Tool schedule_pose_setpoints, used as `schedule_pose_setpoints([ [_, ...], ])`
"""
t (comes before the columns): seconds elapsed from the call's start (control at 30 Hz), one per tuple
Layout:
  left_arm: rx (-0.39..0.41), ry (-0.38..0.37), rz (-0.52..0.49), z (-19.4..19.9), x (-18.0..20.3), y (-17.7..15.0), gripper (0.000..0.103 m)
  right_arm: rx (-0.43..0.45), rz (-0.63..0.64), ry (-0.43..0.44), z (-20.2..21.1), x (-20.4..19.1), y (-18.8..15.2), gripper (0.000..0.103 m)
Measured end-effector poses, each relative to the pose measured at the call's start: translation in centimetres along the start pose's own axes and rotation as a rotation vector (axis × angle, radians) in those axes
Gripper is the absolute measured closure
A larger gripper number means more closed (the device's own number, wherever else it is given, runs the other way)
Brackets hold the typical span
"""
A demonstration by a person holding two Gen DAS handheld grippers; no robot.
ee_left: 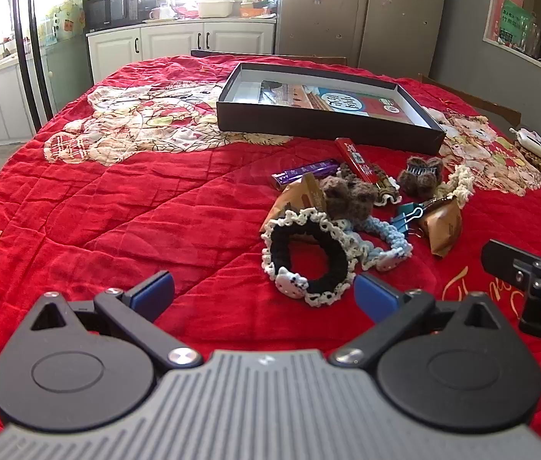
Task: Organize objects
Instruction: 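Move the left tool toward the black-and-white lace scrunchie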
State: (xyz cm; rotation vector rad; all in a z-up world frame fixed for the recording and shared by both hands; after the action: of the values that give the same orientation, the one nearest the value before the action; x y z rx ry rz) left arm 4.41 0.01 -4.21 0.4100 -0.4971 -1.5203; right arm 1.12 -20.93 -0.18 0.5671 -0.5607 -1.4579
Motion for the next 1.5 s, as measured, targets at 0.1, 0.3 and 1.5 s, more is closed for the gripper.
schedule_pose_setpoints([
  [0.1,-0.003,-0.004,-0.002,0.0,0.0,0.0,0.000,-0.003,0.002,0.003,-0.1,0.0,-0.1,0.001],
  [0.3,-0.006,-0.012,-0.003,-0.1,0.0,0.0,0.000,-0.004,0.003,0.002,-0.1,-0.1,-0.1,0.002],
  [1.5,-0.033,-0.072,-0.115,-3.0,0.2,1.2,0.009,0.005,0.146,0.017,-3.2,0.1,0.4,0.009],
])
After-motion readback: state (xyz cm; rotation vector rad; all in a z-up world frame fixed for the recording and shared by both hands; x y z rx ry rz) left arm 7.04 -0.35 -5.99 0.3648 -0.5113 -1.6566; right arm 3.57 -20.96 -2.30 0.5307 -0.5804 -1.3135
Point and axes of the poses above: each gripper's, at about its wrist camera, not at the fingertips, and z roughly against the way its jaws point, x to its right, y to its top, the point moved 6 cm from there along -z, roughly the way its jaws point, and after that the axes turned 14 degrees about -x, right-handed, at the moved point
